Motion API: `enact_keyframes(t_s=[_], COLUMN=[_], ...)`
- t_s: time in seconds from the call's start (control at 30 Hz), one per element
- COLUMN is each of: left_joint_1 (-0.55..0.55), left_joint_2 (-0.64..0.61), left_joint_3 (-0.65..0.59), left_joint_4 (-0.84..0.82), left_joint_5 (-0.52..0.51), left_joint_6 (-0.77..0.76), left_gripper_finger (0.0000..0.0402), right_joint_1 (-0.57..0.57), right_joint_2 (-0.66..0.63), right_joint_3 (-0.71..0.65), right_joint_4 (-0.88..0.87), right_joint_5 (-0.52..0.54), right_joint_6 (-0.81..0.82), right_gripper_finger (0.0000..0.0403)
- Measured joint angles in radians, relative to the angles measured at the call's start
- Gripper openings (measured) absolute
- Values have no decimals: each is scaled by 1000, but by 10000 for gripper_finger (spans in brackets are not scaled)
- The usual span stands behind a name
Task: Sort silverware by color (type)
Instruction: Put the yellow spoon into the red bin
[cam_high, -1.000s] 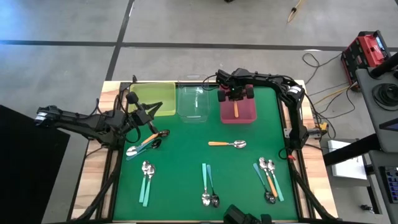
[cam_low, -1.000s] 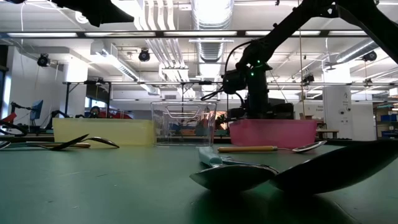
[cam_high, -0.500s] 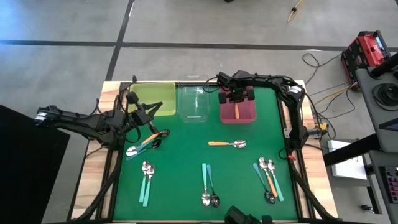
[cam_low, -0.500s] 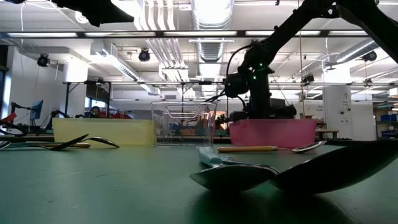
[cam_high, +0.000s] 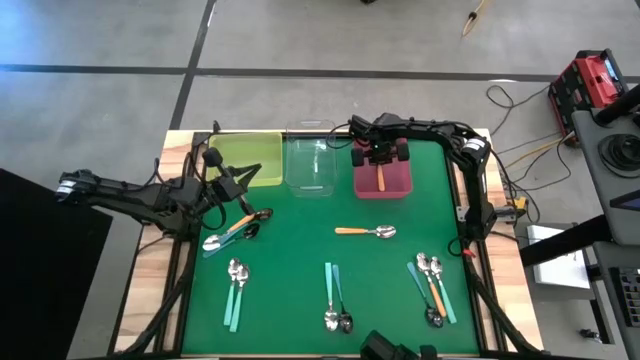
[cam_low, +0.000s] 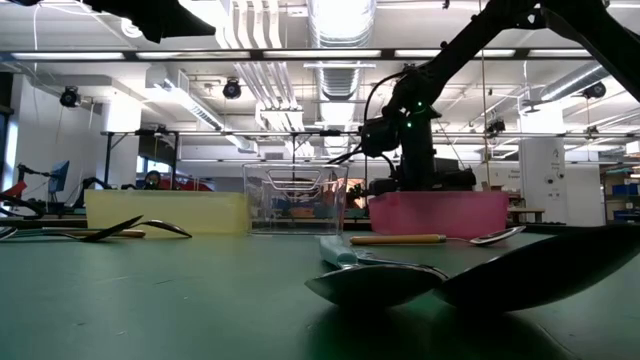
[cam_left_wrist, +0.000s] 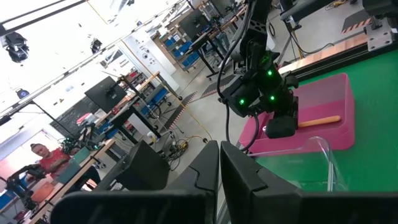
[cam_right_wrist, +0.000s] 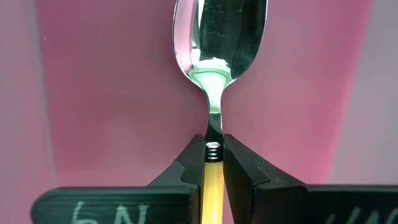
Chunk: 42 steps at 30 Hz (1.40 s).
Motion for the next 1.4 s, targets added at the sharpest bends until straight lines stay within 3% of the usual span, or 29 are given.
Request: enact_keyframes(t_s=[1.07,1.4], left_joint_1=[0,0], left_joint_2=[0,0], left_joint_3=[0,0], left_joint_4=[-3,-2], left_joint_5=[-43,-44], left_joint_6=[0,0], left_gripper_finger=[0,0], right_joint_1=[0,0], right_joint_2=[1,1], right_joint_3=[0,0], right_joint_4=[17,31], right_joint_5=[9,11], right_joint_6=[-8,-13], right_gripper_finger=[31,119])
